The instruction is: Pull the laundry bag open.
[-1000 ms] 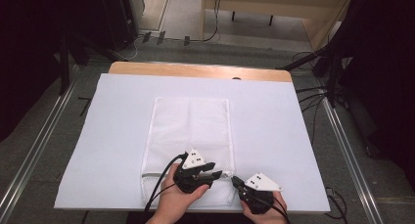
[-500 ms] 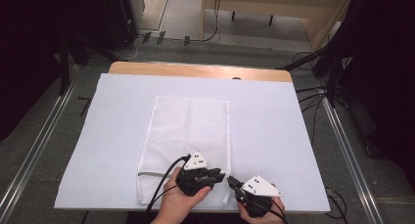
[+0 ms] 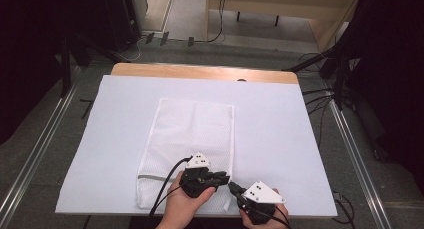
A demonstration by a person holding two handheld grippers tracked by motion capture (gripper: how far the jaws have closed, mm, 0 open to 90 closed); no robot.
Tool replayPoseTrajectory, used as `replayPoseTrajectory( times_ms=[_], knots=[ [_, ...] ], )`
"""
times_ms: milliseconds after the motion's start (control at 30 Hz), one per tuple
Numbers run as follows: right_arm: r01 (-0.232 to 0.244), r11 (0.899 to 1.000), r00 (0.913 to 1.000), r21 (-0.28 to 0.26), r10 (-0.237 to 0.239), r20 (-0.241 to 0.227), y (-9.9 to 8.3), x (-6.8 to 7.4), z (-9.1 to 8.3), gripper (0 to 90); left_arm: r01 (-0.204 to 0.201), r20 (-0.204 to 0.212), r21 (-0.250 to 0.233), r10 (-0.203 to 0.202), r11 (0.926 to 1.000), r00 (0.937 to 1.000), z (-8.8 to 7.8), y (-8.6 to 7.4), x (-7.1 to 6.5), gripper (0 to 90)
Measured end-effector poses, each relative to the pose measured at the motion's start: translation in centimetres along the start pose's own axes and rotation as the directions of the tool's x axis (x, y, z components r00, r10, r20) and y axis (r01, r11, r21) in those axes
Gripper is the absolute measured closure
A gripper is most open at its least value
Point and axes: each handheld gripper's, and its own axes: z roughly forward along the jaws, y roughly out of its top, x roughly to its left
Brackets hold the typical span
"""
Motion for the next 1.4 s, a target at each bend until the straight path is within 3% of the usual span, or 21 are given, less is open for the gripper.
replayPoseTrajectory(
  times_ms=[167, 333, 800, 967, 1100, 1400],
  knots=[
    [-0.008, 1.000, 1.0000, -0.003, 0.008, 0.001, 0.0, -0.2, -0.1, 90.0, 0.007, 0.000, -0.007, -0.007, 0.9999, 1.0000, -0.5, -0.1, 0.3, 82.1],
    [-0.015, 1.000, 0.9999, -0.005, 0.015, 0.009, 0.0, -0.4, -0.1, 90.0, 0.038, 0.042, -0.002, -0.038, 0.9993, 0.9984, -0.8, -0.4, 1.0, 82.7],
    [-0.026, 0.999, 0.9995, -0.018, 0.027, 0.017, 0.0, -0.6, -0.4, 90.0, 0.059, 0.039, 0.052, -0.061, 0.9969, 0.9974, -0.3, -1.3, 1.2, 83.3],
    [-0.029, 0.999, 0.9995, -0.023, 0.029, 0.013, 0.1, -0.6, -0.5, 90.0, 0.042, 0.039, 0.052, -0.044, 0.9977, 0.9983, -0.4, -1.3, 1.1, 88.2],
    [-0.025, 0.999, 0.9994, -0.031, 0.025, 0.022, 0.2, -0.6, -0.7, 90.0, 0.009, 0.027, 0.056, -0.010, 0.9984, 0.9996, -0.5, -1.2, 0.9, 88.3],
    [-0.016, 0.999, 0.9990, -0.032, 0.017, 0.042, 0.4, -0.8, -0.9, 90.0, -0.015, 0.006, 0.065, 0.015, 0.9978, 0.9999, -0.8, -1.2, 1.0, 88.5]
  ],
)
